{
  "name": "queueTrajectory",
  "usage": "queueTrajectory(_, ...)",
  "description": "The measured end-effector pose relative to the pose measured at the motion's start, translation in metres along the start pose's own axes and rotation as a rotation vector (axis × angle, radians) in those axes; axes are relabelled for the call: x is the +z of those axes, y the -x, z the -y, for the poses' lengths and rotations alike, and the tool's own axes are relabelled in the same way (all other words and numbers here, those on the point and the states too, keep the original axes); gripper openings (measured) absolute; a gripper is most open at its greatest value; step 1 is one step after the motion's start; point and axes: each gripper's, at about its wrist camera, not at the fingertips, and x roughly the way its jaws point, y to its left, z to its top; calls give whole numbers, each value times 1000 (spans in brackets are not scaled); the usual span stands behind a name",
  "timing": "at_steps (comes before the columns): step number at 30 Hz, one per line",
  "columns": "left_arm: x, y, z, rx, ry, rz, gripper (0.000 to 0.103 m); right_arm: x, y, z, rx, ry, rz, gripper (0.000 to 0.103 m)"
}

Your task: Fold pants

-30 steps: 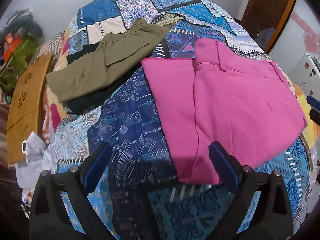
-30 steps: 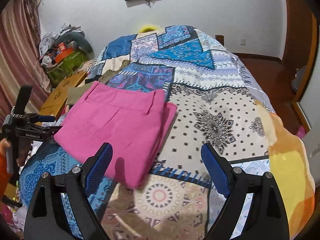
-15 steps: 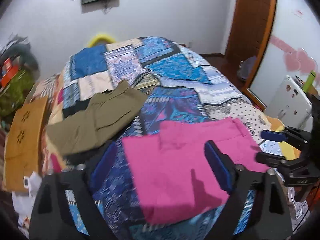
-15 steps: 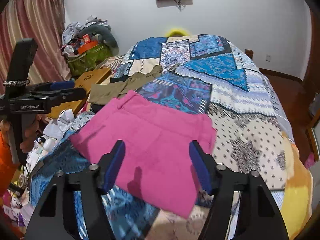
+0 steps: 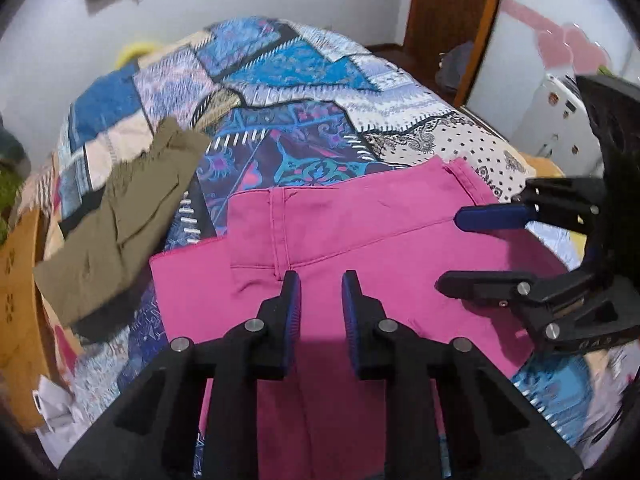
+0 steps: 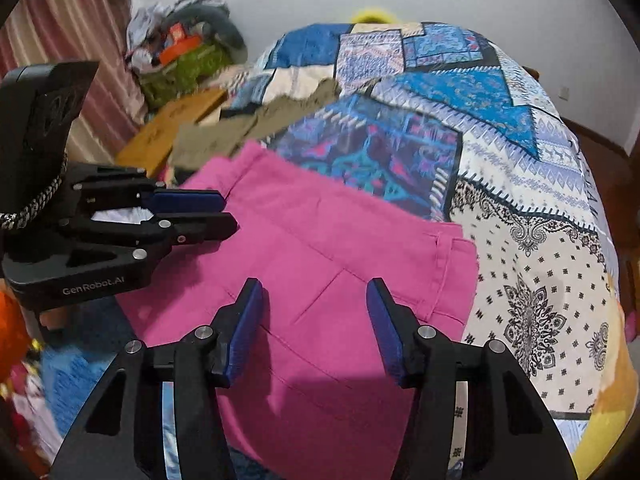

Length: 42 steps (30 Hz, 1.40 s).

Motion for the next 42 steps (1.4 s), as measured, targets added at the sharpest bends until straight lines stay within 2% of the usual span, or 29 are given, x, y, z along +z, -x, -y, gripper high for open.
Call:
queueTrajectory(6, -14, 8, 4, 16, -57, -4, 23, -10, 12, 3, 22, -17, 1, 50)
queueTrajectory(12, -31, 20, -7, 38, -1, 7, 24, -26, 24, 4, 7, -23, 2, 49)
queueTrajectory(16, -43, 29, -15, 55, 29, 1, 31, -35, 31, 7, -18, -27, 4, 49)
queueTrajectory(18, -48, 33, -17, 69, 34, -6, 34, -39, 36, 11, -23, -44, 8, 49)
queueTrajectory(22, -59, 37, -23, 108, 40, -27, 35, -49, 48, 20, -22, -89, 19, 49)
queueTrajectory(25, -69, 38, -33, 116, 77, -37, 37, -56, 55, 25, -38, -121, 23, 49)
queueTrajectory(33, -70, 48, -62, 176, 168, -34, 46, -70, 71, 44, -75, -206, 28, 50)
queueTrajectory(36, -64, 52, -78, 161, 234, -19, 61, -70, 78, 48, -82, -233, 47, 50)
queueTrajectory(38, -58, 52, -87, 125, 292, -10, 71, -67, 81, 49, -83, -248, 63, 51)
queueTrajectory(39, -54, 52, -89, 109, 311, -10, 72, -64, 81, 50, -81, -256, 74, 52)
queueTrajectory(41, -47, 49, -93, 64, 353, -7, 75, -59, 80, 52, -78, -271, 92, 64)
queueTrajectory(42, -44, 48, -94, 43, 371, -4, 75, -55, 78, 52, -76, -281, 100, 66)
